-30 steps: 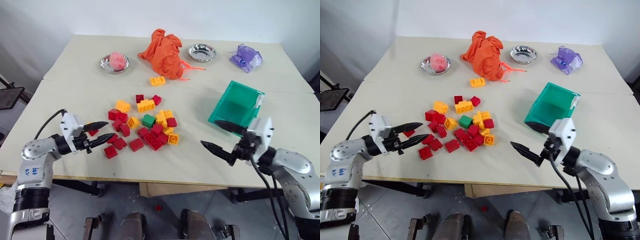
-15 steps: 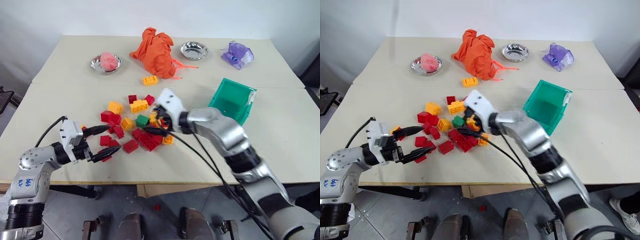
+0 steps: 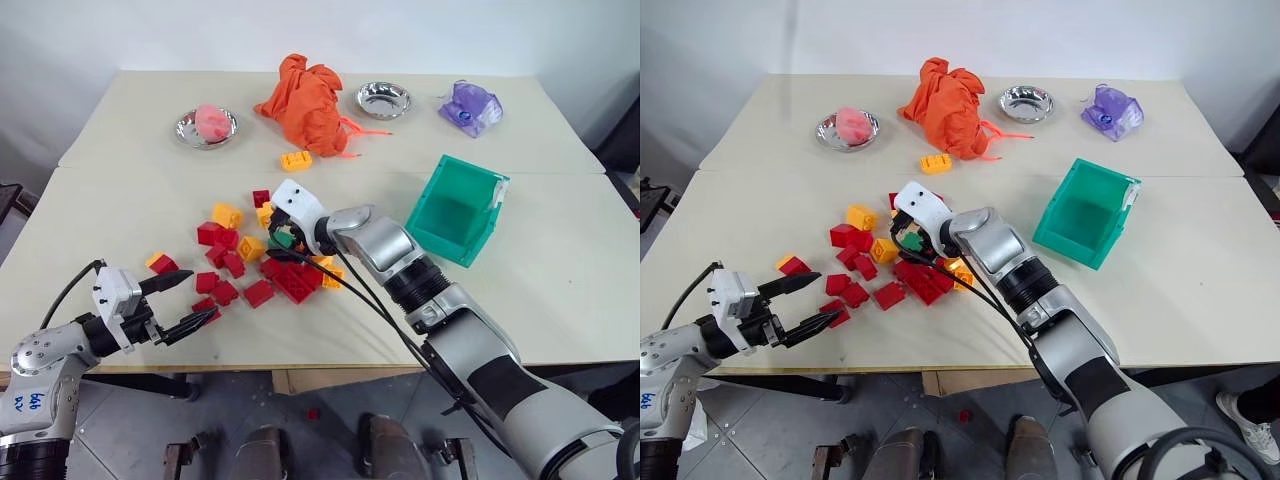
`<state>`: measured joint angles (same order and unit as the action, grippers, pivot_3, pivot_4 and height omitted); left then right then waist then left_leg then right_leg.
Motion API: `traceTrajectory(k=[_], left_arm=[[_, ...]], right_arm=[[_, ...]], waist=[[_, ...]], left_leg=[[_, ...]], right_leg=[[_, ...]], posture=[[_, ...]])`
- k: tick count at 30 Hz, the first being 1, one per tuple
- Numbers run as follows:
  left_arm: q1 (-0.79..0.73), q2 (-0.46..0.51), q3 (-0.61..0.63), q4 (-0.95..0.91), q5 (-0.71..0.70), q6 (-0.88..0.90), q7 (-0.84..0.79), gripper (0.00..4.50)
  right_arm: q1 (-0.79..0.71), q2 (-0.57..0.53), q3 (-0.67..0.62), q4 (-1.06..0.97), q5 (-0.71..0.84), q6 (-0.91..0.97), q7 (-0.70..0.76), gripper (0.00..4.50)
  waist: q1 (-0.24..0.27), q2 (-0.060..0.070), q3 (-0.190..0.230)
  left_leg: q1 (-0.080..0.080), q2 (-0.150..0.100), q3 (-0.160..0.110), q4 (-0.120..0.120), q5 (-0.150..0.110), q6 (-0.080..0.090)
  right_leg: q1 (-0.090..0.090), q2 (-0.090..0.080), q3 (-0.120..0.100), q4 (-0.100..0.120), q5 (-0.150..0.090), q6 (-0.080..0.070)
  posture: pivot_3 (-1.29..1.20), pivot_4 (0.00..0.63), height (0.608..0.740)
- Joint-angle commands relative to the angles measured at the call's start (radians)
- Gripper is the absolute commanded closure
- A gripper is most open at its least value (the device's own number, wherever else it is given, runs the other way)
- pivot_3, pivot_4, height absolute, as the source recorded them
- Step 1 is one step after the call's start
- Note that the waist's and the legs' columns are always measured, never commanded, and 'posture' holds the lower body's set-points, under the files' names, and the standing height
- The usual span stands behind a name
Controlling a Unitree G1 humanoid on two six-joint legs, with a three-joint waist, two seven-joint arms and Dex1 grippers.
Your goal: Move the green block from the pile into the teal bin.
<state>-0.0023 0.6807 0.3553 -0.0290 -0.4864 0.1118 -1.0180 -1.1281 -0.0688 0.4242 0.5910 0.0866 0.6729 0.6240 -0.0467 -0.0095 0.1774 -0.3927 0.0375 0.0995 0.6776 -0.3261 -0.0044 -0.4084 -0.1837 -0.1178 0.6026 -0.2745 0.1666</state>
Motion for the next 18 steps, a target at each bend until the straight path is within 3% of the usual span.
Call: traceTrajectory(k=[1,5,10,14,18], left_arm=[[0.001,0.008,0.025,-0.043,-0.021,-0.015,0.002,0.00],[-0.015,0.007,0.012,-0.048,-0.022,-0.013,0.000,0.00],[-0.062,-0.012,-0.032,-0.093,-0.035,0.005,0.004,0.00],[-0.118,-0.055,-0.102,-0.150,-0.047,0.029,0.020,0.00],[-0.187,-0.109,-0.181,-0.151,-0.029,0.040,0.039,0.00]], right_arm=[[-0.019,0.020,-0.024,0.007,-0.015,-0.026,0.026,1.63],[-0.006,0.018,-0.037,-0.021,-0.018,-0.060,0.052,3.01],[0.051,-0.050,-0.145,-0.176,0.032,-0.151,0.082,3.02],[0.222,-0.174,-0.363,-0.482,0.162,-0.197,0.106,3.02],[0.383,-0.320,-0.564,-0.638,0.183,-0.219,0.038,3.02]], waist=[[-0.008,0.000,0.000],[-0.014,0.000,0.000],[-0.008,0.000,0.000],[0.010,0.000,0.000],[0.022,0.000,0.000]], left_leg=[[0.000,0.000,0.000,0.000,0.000,0.000],[0.000,0.001,0.002,-0.002,0.000,0.000],[0.000,0.001,0.003,-0.003,0.000,0.000],[0.000,0.001,0.002,-0.002,0.000,0.000],[0.000,0.001,0.003,0.000,-0.001,0.000]], right_leg=[[0.000,0.000,0.000,0.000,0.000,0.000],[-0.002,0.000,-0.001,0.000,0.000,-0.001],[-0.002,0.000,-0.001,0.000,0.000,-0.001],[-0.001,0.000,-0.001,0.000,0.000,-0.001],[-0.001,0.000,-0.001,-0.001,0.000,-0.001]], posture=[[0.00,0.150,0.740],[0.00,0.150,0.740],[0.00,0.150,0.740],[0.00,0.150,0.740],[0.00,0.150,0.740]])
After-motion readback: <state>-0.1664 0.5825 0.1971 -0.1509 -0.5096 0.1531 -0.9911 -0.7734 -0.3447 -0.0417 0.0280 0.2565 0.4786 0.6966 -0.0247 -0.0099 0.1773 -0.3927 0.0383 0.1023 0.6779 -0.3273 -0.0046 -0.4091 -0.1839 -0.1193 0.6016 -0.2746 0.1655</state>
